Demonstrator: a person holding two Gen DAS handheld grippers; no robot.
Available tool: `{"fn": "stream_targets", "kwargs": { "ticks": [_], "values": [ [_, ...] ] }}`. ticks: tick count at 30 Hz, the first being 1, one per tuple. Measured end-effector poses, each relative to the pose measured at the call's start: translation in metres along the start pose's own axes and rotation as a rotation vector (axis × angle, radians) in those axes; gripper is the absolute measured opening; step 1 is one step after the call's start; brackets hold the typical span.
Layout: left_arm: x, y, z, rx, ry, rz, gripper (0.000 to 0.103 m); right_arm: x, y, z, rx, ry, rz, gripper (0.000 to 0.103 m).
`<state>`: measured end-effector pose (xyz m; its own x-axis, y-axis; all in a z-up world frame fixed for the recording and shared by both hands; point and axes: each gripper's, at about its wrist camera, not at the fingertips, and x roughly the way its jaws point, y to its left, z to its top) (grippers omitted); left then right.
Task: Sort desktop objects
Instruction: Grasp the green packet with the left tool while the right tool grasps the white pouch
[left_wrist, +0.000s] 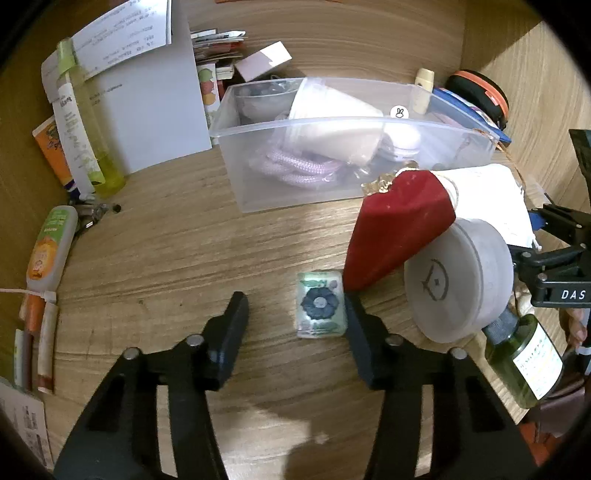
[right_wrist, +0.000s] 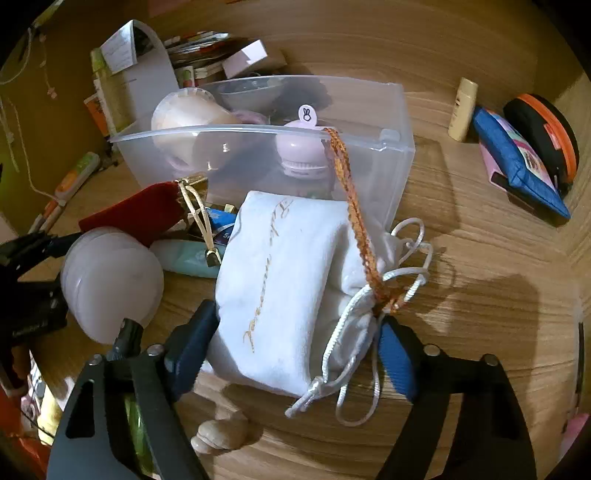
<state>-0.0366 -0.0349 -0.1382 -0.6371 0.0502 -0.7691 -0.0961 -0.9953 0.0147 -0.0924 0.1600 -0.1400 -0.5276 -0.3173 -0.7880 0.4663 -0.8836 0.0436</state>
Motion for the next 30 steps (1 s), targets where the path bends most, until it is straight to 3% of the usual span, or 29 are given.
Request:
{"fn": "stream_targets", "kwargs": {
  "ticks": [8, 17, 30],
  "values": [
    [0.002, -0.005, 0.004, 0.021, -0.002, -0.021, 0.024, -0.008, 0.002, -0.002, -0.054, -0.043, 0.011, 0.055],
    [0.002, 0.002, 0.007, -0.024, -0.016, -0.026, 0.024, -0.025, 0.001, 0.004, -0.063, -0.095, 0.002, 0.044],
    [-0.019, 0.011, 0.020, -0.081, -0.105, -0.064, 0.024, -0.056, 0.000, 0.026, -0.034, -0.170, 0.069, 0.043]
  ]
}}
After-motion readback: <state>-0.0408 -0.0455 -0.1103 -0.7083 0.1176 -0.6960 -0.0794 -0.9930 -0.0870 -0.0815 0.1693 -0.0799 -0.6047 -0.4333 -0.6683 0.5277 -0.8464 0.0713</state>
